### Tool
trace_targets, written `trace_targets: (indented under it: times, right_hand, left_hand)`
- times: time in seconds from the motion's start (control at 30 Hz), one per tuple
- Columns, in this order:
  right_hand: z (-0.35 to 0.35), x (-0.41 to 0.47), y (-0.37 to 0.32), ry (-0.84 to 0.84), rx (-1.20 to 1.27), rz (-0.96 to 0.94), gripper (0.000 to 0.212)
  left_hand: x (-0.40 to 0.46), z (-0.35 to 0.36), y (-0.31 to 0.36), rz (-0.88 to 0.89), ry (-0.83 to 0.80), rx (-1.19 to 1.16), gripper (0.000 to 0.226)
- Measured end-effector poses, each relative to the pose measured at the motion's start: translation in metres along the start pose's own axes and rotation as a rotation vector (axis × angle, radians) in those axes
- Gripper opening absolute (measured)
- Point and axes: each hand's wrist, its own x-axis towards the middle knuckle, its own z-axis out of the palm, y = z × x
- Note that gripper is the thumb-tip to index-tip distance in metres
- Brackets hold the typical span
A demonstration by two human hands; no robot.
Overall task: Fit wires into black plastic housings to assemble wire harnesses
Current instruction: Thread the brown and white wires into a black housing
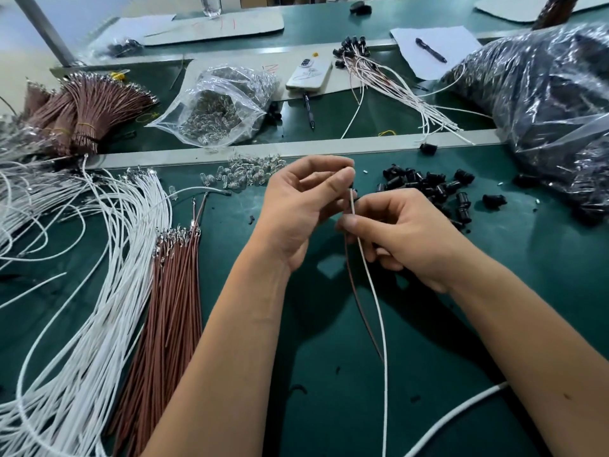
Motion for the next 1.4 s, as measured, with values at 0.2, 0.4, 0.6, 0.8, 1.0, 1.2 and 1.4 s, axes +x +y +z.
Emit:
trace_targets:
  times: [0.2,0.4,0.6,0.8,1.0,1.2,1.4]
  right_hand:
    - [-0.002,0.0012,0.0039,0.041,-0.017,-0.04,0.019]
    - [-0.0028,0.0024,0.0084,0.062,0.021,-0.103,0.018]
    - [-0.0032,0.0026,0.0084,0.084,0.075,-0.128,0.023]
    - [-0.0055,0.001,0.0053,0.075,0.023,-0.143,0.025]
    - [-0.0034,0.0029,0.0055,0.183,0.013,-0.206,0.019]
    - [-0.0051,0.0032,0.0054,0.183,0.006,-0.267,0.015]
    - [-0.007,0.0033,0.0048,0.172,-0.005,-0.272,0.013]
  left_hand:
    - [-0.002,-0.0004,0.002,0.062,-0.051,0.052,0.018]
    - [-0.0021,0.0004,0.0019,0.047,-0.056,0.14,0.025]
    - [-0.0034,-0.001,0.0025,0.059,-0.092,0.148,0.02]
    - [-0.0053,0.0012,0.0075,0.059,-0.071,0.072,0.013]
    - [-0.0051,0.0007,0.0068,0.094,-0.047,0.049,0.014]
    - [-0.0047,-0.0002,0.0065,0.104,-0.067,0.039,0.008]
    - [-0.0041,-0.0037,0.0074,0.068,-0.07,0.018,0.011]
